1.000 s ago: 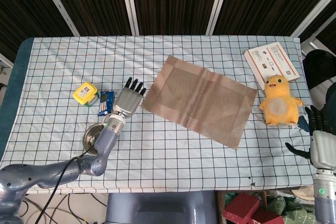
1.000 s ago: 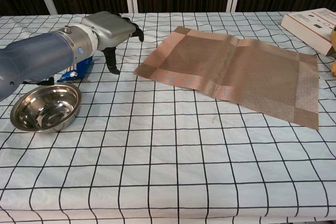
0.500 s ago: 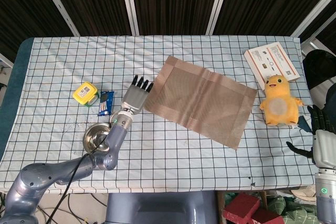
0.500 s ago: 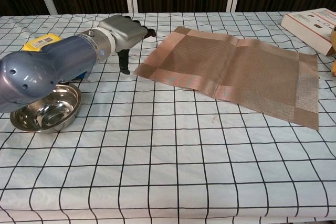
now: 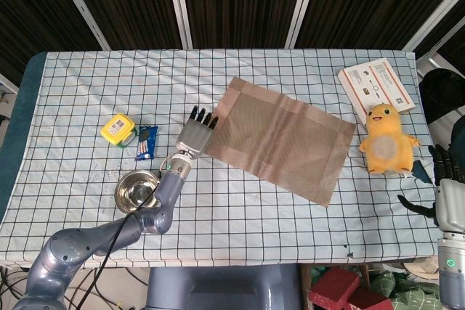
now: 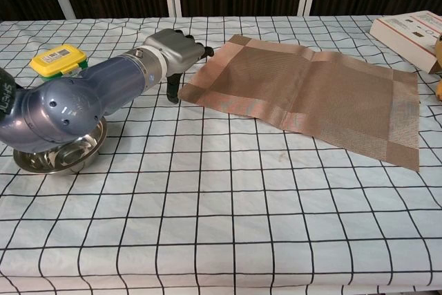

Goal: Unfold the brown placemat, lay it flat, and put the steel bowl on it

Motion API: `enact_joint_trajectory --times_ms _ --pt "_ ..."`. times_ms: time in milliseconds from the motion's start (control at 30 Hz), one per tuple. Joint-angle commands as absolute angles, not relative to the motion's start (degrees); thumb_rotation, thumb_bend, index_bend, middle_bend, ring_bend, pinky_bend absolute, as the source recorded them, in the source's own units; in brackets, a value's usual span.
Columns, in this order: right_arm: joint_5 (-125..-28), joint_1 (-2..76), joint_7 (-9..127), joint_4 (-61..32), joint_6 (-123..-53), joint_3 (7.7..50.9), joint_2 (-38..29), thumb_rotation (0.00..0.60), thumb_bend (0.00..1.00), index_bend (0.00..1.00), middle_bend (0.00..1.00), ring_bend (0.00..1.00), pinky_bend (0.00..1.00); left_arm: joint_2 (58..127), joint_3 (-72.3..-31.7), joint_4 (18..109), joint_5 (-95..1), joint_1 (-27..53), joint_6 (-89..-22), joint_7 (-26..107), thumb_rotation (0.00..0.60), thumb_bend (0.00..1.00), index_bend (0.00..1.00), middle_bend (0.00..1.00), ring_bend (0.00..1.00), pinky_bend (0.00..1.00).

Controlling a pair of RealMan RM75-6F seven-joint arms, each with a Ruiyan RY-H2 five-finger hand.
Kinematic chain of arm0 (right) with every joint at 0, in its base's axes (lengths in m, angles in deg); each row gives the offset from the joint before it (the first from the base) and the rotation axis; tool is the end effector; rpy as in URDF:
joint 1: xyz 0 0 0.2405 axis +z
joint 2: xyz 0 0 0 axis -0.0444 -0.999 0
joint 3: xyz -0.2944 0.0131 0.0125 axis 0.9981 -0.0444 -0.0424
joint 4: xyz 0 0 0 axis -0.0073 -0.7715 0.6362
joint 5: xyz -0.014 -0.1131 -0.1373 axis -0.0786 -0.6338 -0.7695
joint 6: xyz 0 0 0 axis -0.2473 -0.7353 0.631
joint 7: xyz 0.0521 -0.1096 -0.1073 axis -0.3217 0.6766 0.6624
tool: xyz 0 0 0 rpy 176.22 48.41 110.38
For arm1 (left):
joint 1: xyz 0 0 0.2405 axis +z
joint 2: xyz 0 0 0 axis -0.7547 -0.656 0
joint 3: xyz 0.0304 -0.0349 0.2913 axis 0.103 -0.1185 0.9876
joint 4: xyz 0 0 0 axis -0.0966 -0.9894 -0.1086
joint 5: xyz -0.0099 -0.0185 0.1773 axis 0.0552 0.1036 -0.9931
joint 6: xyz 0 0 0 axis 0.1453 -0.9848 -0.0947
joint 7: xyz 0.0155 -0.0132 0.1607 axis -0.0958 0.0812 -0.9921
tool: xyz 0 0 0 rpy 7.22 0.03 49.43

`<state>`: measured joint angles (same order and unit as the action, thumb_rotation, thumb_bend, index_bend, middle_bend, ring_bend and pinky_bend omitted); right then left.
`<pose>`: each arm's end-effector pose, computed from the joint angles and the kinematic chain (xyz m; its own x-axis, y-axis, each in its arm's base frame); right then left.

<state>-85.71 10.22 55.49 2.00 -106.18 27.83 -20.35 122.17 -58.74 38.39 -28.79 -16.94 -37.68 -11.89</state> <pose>-0.3506 -0.2391 0.2195 0.2303 0.1331 0.9640 -0.9638 0.1679 0.2071 -0.0801 0.4668 -0.0969 0.8401 0.0693 0.5379 0.5213 -0.3765 -0.7658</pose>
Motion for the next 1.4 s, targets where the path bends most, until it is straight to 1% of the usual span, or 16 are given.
enact_joint_trajectory --times_ms 33,100,333,500,767,833,933,1000,1167,1400 --pt "-85.6 10.2 55.4 2.1 -106.0 27.8 -20.4 0.600 0.03 0.00 0.00 0.00 0.16 122.8 -58.8 37.4 -29.3 -17.3 -37.4 -11.4 0.600 0.14 0.08 0.09 0.00 0.06" --pt "-85.5 10.2 55.4 2.2 -106.0 27.7 -20.4 0.600 0.03 0.00 0.00 0.00 0.16 123.2 -58.9 36.8 -29.6 -17.5 -37.2 -11.0 0.600 0.15 0.09 0.10 0.00 0.06" --pt "-85.2 10.1 55.2 2.6 -105.6 27.6 -20.5 0.600 0.03 0.00 0.00 0.00 0.16 124.9 -59.2 34.3 -31.6 -18.3 -36.8 -8.8 0.600 0.22 0.10 0.12 0.00 0.08" --pt "-85.0 10.1 55.1 2.7 -105.3 27.4 -20.6 0.600 0.03 0.00 0.00 0.00 0.16 126.2 -59.2 32.3 -32.9 -18.4 -36.7 -7.3 0.600 0.26 0.12 0.14 0.03 0.10" --pt "-84.7 10.1 54.9 3.0 -104.8 27.3 -20.7 0.600 0.03 0.00 0.00 0.00 0.16 127.3 -58.8 30.3 -36.8 -18.1 -36.9 -2.3 0.600 0.41 0.19 0.19 0.05 0.13" --pt "-84.8 10.1 54.9 3.0 -104.7 27.3 -20.8 0.600 0.03 0.00 0.00 0.00 0.16 127.4 -58.7 29.7 -38.2 -17.9 -37.0 -0.7 0.600 0.43 0.20 0.20 0.05 0.13" --pt "-84.7 10.0 54.8 3.2 -104.6 27.2 -20.8 0.600 0.04 0.00 0.00 0.00 0.16 127.7 -58.6 29.2 -39.5 -17.6 -37.2 0.8 0.600 0.43 0.22 0.20 0.05 0.13" --pt "-84.6 10.0 54.8 3.2 -104.5 27.2 -20.8 0.600 0.04 0.00 0.00 0.00 0.16 127.7 -58.6 28.9 -40.3 -17.4 -37.4 1.5 0.600 0.41 0.26 0.21 0.05 0.14" --pt "-84.5 10.0 54.8 3.5 -104.3 27.2 -20.9 0.600 0.04 0.00 0.00 0.00 0.16 127.7 -58.7 28.8 -41.9 -17.1 -38.1 3.3 0.600 0.37 0.44 0.22 0.06 0.14" --pt "-84.5 10.0 54.8 3.8 -104.0 27.3 -21.0 0.600 0.04 0.00 0.00 0.00 0.16 128.3 -59.2 27.8 -43.3 -16.9 -38.8 4.7 0.600 0.34 0.58 0.23 0.06 0.14"
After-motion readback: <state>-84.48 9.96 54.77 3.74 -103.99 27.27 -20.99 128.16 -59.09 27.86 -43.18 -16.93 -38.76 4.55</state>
